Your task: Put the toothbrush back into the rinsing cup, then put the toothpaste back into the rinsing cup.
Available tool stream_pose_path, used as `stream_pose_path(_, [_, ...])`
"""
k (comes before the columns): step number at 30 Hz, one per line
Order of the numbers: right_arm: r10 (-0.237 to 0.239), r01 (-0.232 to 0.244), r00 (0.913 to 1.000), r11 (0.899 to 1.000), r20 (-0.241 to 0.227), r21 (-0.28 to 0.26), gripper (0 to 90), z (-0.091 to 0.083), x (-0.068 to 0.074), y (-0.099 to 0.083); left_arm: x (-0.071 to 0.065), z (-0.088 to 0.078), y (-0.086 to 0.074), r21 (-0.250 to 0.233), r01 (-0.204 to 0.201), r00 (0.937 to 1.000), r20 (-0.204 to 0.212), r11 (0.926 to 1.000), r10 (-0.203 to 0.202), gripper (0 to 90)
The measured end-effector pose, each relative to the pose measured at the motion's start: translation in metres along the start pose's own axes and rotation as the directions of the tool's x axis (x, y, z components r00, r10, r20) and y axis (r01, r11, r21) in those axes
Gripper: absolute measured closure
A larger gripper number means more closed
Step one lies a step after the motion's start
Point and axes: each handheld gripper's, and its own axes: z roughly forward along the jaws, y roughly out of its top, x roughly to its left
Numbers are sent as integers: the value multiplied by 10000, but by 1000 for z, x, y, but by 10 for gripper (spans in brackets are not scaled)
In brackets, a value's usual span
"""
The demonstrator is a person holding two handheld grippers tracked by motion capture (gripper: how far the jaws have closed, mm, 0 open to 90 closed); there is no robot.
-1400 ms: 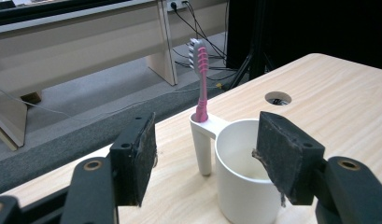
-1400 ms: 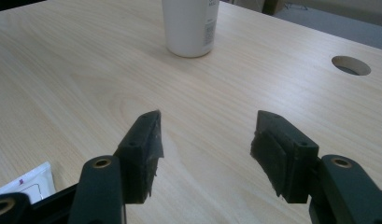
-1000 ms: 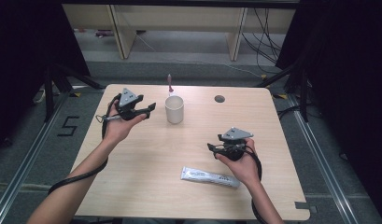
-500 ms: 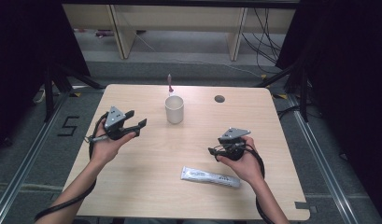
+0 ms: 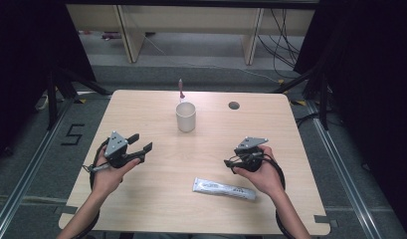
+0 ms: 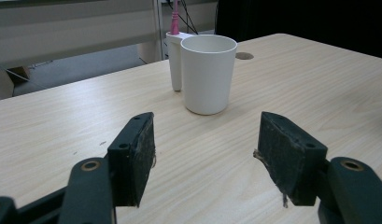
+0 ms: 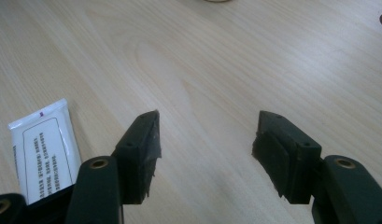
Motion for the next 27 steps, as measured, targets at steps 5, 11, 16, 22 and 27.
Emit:
stream_pose_path(5, [-75,76,9999,9999,111,-89,409,-2,0,1,-4,-1,3,63,-120,9999,80,9999,119,365])
stream_pose_path(11, [-172,172,9999,9998,-13,-90,410,-1,-2,1,-10,4,6,67,-190,9994,305,9998,188,365])
stream_pose_path(16, [-32,34,9999,9999,-163,166,410,-2,-2,-1,-14,5,4,-51,-120,9993,353,9999,122,360])
stream_pose_path(22, [-542,550,9979,9982,-356,221,415,-2,-7,1,-14,5,1,-98,12,9995,329,10000,-9,351])
stream_pose_path(27, [-852,925,9935,9907,-749,1002,420,-4,-3,3,-18,4,0,-234,145,9991,397,9996,-135,348])
